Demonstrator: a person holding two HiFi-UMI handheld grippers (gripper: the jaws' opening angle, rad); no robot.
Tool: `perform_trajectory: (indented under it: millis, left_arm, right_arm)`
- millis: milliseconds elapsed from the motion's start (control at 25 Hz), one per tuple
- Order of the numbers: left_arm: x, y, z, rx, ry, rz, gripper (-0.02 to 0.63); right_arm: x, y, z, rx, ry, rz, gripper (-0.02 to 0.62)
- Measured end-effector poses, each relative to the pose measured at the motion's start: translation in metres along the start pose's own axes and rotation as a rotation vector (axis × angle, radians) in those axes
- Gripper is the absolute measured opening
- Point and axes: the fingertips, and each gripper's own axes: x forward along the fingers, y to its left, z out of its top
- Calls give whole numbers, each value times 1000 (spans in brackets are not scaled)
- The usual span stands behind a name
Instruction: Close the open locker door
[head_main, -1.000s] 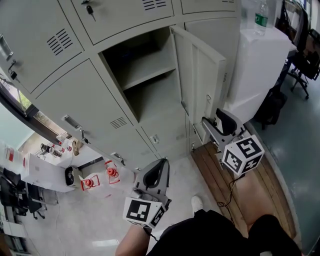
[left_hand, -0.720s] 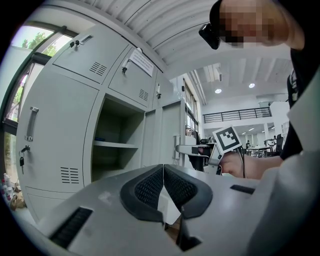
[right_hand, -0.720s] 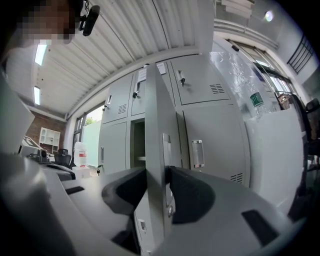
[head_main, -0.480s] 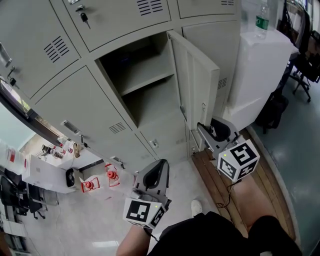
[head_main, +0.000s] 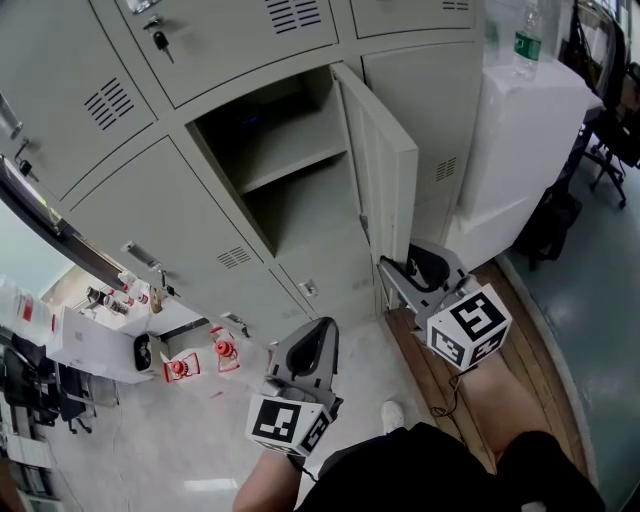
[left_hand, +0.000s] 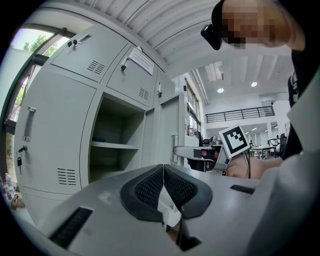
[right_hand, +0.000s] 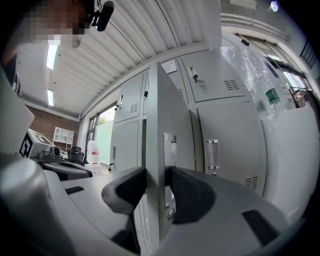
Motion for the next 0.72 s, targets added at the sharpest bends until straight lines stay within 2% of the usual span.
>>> perform_trajectory:
  millis: [400, 720]
  left_arm:
    - [-10, 13, 6, 0, -17, 98, 17]
    - [-34, 32, 10, -10, -30, 215, 17]
  right_arm:
    - [28, 38, -1, -12, 0, 152, 197]
    - [61, 66, -1, -27, 2, 219, 189]
